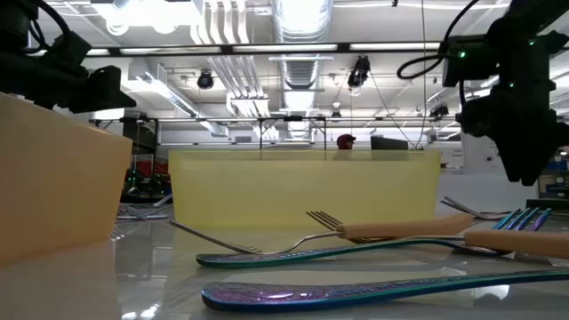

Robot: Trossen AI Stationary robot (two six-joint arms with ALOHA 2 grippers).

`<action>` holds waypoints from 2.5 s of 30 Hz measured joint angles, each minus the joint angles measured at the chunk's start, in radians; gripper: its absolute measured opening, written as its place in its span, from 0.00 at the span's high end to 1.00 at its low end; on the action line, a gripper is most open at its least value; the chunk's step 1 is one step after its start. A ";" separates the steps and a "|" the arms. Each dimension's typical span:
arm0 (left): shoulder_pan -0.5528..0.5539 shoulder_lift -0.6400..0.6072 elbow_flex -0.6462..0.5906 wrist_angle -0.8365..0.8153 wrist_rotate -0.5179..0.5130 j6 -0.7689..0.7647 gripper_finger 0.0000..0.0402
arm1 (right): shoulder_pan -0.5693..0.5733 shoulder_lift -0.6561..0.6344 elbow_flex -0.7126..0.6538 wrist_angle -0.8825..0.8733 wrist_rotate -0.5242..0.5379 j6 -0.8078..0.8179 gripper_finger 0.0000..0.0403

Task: Sort silverware by color (type)
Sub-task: Put the black fork into the transparent bin

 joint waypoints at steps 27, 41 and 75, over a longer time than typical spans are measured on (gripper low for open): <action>0.000 0.000 0.000 0.000 0.000 0.000 0.61 | 0.083 0.269 0.000 0.082 -0.041 -0.072 0.70; 0.000 0.000 0.000 0.000 0.000 0.000 0.61 | 0.129 0.378 0.002 0.089 0.000 -0.062 0.70; 0.000 0.000 0.000 0.000 0.000 0.000 0.61 | 0.129 0.249 0.259 -0.018 -0.050 -0.208 0.96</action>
